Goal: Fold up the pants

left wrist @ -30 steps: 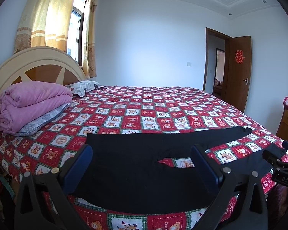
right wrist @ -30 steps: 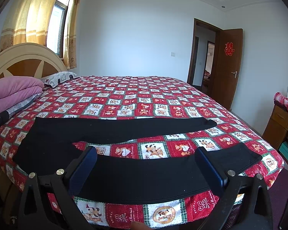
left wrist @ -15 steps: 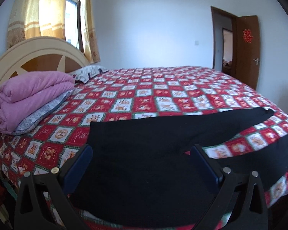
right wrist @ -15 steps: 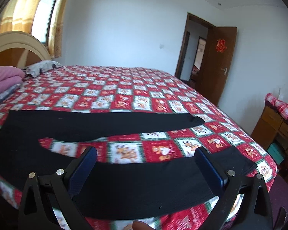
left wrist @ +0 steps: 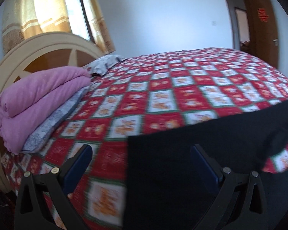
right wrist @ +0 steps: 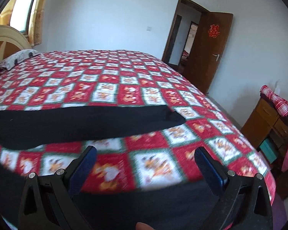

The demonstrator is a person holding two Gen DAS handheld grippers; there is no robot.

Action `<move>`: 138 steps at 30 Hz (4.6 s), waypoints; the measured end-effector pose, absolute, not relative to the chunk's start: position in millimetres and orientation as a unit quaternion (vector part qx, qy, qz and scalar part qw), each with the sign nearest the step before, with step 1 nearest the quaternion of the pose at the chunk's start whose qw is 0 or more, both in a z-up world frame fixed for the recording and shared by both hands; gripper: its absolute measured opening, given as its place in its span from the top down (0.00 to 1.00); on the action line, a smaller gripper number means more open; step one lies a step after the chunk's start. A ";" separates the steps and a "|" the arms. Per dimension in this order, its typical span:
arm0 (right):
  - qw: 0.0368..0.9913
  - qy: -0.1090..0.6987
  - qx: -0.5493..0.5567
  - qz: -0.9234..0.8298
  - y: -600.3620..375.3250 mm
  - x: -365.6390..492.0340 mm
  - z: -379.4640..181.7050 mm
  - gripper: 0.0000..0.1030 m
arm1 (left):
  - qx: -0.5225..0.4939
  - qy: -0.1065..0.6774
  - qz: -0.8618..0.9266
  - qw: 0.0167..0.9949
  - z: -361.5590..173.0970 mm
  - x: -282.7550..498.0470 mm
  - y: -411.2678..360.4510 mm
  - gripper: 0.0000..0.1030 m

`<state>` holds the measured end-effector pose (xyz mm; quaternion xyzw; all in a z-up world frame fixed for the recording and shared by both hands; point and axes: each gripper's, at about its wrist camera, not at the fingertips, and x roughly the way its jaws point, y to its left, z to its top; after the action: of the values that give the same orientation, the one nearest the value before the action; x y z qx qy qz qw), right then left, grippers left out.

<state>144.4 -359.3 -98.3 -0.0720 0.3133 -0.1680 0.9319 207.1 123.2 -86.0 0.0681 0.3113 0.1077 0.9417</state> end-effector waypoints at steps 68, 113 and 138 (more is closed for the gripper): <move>0.884 0.458 0.018 -0.096 -534.6 372.7 -140.8 0.95 | -0.063 0.418 -0.020 0.906 -141.7 313.1 168.7 0.89; 0.942 0.305 0.074 -0.121 -547.4 132.6 -67.0 0.95 | -0.206 0.289 -0.136 0.925 -103.5 158.6 197.5 0.89; 0.936 0.306 0.110 -0.136 -559.7 6.5 -130.9 0.98 | -0.155 0.307 -0.177 0.922 -159.3 91.6 193.4 0.89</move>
<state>6.5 -559.7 -130.9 0.1103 0.3056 -0.1358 0.9360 91.6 193.4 -159.3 -0.1549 0.3069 -0.1767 0.9223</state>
